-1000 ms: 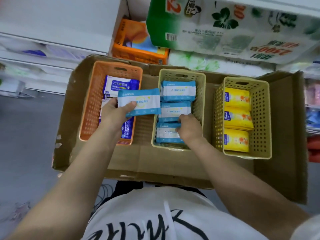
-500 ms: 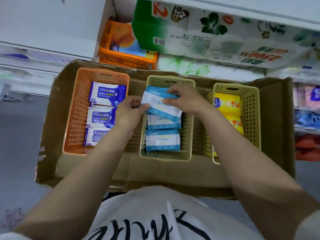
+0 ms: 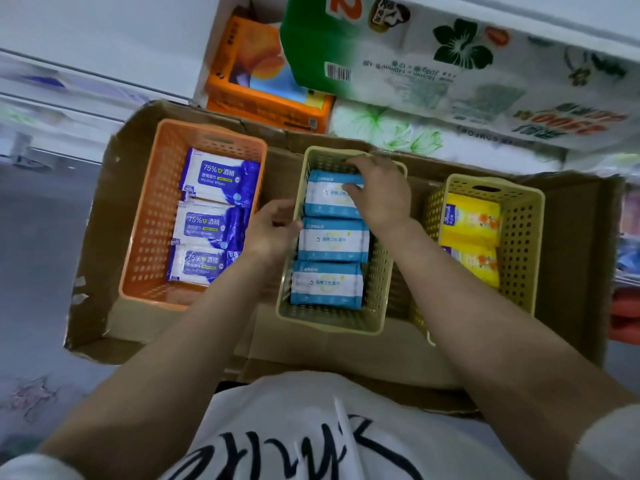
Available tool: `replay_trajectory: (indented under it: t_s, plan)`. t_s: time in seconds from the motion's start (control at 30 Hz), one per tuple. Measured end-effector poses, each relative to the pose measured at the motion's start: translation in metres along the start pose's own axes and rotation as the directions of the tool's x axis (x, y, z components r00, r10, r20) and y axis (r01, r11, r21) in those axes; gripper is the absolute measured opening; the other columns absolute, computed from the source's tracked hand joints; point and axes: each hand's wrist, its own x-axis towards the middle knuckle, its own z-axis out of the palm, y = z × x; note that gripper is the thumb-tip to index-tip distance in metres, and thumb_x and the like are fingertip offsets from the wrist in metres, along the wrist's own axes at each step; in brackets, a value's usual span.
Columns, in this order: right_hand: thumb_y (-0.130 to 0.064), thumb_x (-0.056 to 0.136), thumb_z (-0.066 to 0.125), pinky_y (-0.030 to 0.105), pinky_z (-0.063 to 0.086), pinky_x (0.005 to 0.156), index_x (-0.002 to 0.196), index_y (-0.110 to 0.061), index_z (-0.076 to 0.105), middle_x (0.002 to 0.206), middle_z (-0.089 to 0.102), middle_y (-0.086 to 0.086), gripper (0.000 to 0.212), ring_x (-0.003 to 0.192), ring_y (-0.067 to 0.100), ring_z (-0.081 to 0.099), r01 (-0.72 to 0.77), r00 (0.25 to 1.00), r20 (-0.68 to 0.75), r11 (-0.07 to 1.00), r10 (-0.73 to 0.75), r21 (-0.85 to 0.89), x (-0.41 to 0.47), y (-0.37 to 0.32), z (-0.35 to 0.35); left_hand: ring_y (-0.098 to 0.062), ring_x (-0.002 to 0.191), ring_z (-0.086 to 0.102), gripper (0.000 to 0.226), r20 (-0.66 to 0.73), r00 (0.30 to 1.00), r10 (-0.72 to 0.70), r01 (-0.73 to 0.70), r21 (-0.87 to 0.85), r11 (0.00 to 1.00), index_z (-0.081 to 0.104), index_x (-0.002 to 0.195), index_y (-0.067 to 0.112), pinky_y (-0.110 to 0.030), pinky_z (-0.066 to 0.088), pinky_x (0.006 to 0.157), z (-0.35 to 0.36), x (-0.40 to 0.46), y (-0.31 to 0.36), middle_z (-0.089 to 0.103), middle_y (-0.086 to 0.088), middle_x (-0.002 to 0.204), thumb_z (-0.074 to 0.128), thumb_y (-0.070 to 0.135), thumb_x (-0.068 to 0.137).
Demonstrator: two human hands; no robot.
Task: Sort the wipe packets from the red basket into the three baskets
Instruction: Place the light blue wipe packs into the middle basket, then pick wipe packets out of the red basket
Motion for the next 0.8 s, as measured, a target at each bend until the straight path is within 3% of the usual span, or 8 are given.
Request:
replay_trajectory:
  t_s: [0.1, 0.27, 0.53, 0.67, 0.8]
  plan:
    - [-0.029, 0.086, 0.072, 0.038, 0.045, 0.095, 0.123, -0.018, 0.066, 0.119, 0.064, 0.007, 0.039, 0.116, 0.030, 0.050, 0.019, 0.976, -0.217, 1.000, -0.020, -0.005, -0.019, 0.003, 0.010, -0.006, 0.099, 0.059, 0.029, 0.015, 1.000, -0.006, 0.006, -0.006, 1.000, 0.064, 0.118, 0.026, -0.028, 0.053, 0.083, -0.002, 0.001, -0.001, 0.063, 0.010, 0.105, 0.067, 0.014, 0.092]
    - [-0.033, 0.088, 0.070, 0.035, 0.038, 0.104, 0.133, -0.022, 0.059, 0.133, 0.055, 0.003, 0.047, 0.126, 0.025, 0.041, -0.049, 0.999, 0.022, 0.998, 0.048, 0.034, -0.021, 0.008, 0.025, -0.013, 0.107, 0.061, 0.030, 0.041, 0.999, -0.022, 0.023, -0.024, 0.999, 0.064, 0.120, 0.027, -0.037, 0.055, 0.088, -0.003, 0.000, -0.002, 0.064, 0.003, 0.113, 0.066, 0.017, 0.092]
    - [-0.025, 0.087, 0.073, 0.034, 0.030, 0.111, 0.136, -0.020, 0.056, 0.147, 0.045, 0.005, 0.053, 0.136, 0.026, 0.034, 0.033, 0.992, 0.116, 0.997, -0.041, 0.066, -0.013, 0.009, 0.026, -0.016, 0.109, 0.062, 0.028, 0.104, 0.994, -0.011, 0.015, -0.044, 0.999, 0.064, 0.119, 0.027, -0.042, 0.055, 0.093, -0.009, -0.003, -0.003, 0.066, 0.002, 0.113, 0.065, 0.016, 0.094]
    - [-0.008, 0.087, 0.068, 0.034, 0.029, 0.114, 0.140, -0.022, 0.052, 0.151, 0.041, 0.004, 0.057, 0.138, 0.025, 0.032, 0.034, 0.990, 0.132, 0.998, -0.040, 0.050, -0.011, 0.010, 0.027, -0.013, 0.108, 0.060, 0.029, 0.105, 0.994, 0.011, -0.006, -0.054, 0.999, 0.062, 0.122, 0.030, -0.030, 0.055, 0.081, -0.008, -0.006, -0.004, 0.063, 0.004, 0.116, 0.063, 0.019, 0.095]
    - [-0.008, 0.087, 0.068, 0.035, 0.032, 0.111, 0.139, -0.022, 0.052, 0.148, 0.044, 0.004, 0.056, 0.135, 0.025, 0.034, 0.051, 0.992, 0.116, 0.999, -0.051, 0.007, -0.011, 0.009, 0.026, -0.007, 0.099, 0.060, 0.032, 0.083, 0.996, 0.016, -0.011, -0.064, 0.998, 0.060, 0.126, 0.028, -0.019, 0.050, 0.065, -0.005, -0.006, -0.002, 0.061, 0.004, 0.120, 0.062, 0.018, 0.096]
